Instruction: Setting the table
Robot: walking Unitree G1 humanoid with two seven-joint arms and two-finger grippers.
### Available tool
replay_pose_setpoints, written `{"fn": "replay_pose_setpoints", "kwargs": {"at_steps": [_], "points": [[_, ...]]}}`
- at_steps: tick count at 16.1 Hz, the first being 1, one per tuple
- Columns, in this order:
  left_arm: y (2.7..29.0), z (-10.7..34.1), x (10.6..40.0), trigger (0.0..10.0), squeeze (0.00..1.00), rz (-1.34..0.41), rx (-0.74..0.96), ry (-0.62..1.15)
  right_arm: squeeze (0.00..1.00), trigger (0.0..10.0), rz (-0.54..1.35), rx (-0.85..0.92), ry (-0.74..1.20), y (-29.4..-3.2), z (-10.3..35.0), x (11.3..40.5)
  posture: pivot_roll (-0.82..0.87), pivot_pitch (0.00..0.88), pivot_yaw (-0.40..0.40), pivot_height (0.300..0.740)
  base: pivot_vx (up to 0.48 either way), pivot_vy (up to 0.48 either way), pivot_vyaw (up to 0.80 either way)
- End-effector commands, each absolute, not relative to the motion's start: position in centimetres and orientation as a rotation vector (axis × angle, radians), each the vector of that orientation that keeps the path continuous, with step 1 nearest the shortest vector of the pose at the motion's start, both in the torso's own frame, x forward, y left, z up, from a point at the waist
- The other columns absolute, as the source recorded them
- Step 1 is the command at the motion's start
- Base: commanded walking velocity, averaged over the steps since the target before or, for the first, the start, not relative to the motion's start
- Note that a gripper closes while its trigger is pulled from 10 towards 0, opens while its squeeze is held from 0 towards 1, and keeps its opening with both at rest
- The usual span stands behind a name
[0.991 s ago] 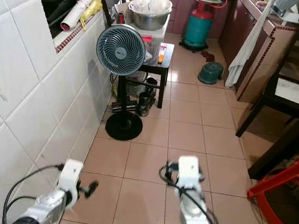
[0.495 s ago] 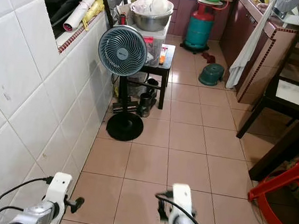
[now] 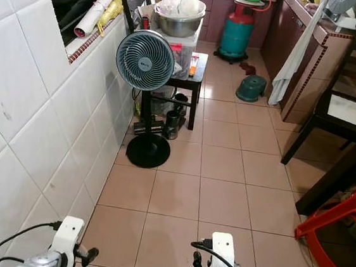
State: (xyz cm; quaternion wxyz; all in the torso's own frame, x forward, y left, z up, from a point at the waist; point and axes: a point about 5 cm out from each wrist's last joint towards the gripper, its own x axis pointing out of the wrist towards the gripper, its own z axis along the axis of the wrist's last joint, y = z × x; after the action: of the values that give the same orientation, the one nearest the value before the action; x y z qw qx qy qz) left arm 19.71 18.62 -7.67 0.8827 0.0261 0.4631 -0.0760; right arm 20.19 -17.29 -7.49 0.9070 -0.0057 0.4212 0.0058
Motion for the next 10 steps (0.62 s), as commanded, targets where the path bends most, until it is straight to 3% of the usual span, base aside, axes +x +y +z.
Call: {"fn": "replay_pose_setpoints", "kwargs": {"at_steps": [1,10], "points": [[18.9,-7.7,19.6,10.0,0.0,-0.155,0.065,0.973,0.0,10.0,0.02,-0.017,0.886,-17.4,-7.6,20.0,-0.02,0.0,-0.003,0.74,0.0,0.0,0.0],[19.3,-8.2,18.5,10.0,0.0,-0.148,0.08,1.001,0.0,10.0,0.04,-0.031,0.897,-17.2,-7.8,19.7,-0.02,0.0,-0.005,0.74,0.249,0.027,0.0]]}}
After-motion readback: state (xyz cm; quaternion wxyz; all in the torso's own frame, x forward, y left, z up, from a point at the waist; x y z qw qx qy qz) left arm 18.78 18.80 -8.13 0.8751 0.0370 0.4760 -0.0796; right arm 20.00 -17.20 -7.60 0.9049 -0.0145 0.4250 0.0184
